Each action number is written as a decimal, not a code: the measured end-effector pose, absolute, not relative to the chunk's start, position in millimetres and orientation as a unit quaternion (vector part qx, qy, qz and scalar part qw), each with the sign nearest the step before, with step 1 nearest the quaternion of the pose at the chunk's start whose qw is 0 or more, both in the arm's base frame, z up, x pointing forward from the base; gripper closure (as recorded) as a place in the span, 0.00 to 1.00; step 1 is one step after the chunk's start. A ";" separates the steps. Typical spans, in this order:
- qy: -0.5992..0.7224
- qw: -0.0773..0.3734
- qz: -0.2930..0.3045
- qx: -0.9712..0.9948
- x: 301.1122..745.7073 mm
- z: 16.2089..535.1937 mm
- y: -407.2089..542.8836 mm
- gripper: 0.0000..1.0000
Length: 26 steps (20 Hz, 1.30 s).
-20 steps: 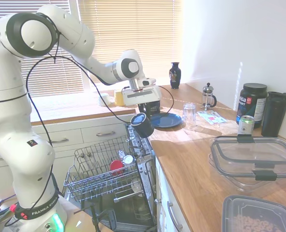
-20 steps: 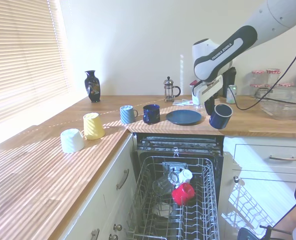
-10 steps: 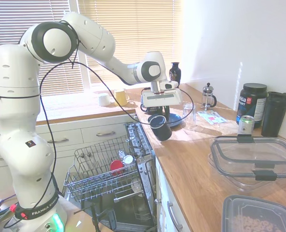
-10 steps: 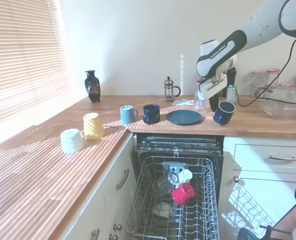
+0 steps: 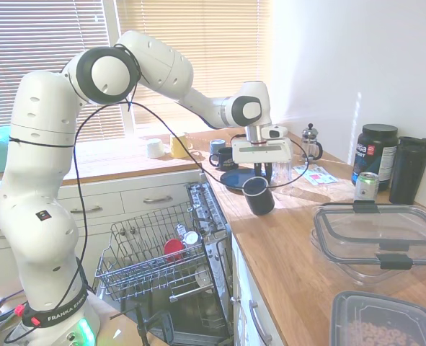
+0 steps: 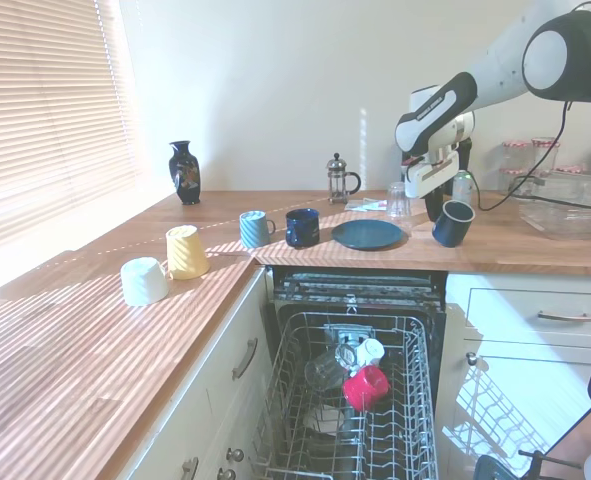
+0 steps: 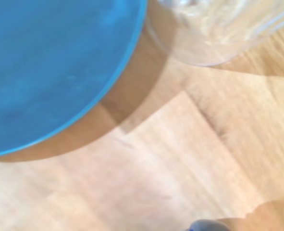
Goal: Move the blue mug from the dishwasher to the table
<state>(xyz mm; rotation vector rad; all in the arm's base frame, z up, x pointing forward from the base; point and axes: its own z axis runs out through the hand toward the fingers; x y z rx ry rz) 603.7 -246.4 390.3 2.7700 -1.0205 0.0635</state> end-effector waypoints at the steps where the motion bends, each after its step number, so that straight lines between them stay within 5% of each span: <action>1: -0.344 0.095 0.020 0.934 606.8 387.5 -251.1 1.00; 10: -0.353 0.087 0.006 0.932 626.4 367.8 -292.3 1.00; 11: -0.354 0.088 0.005 0.931 627.0 365.7 -296.3 0.00; 26: -0.377 0.090 0.019 0.921 633.2 375.5 -310.9 0.00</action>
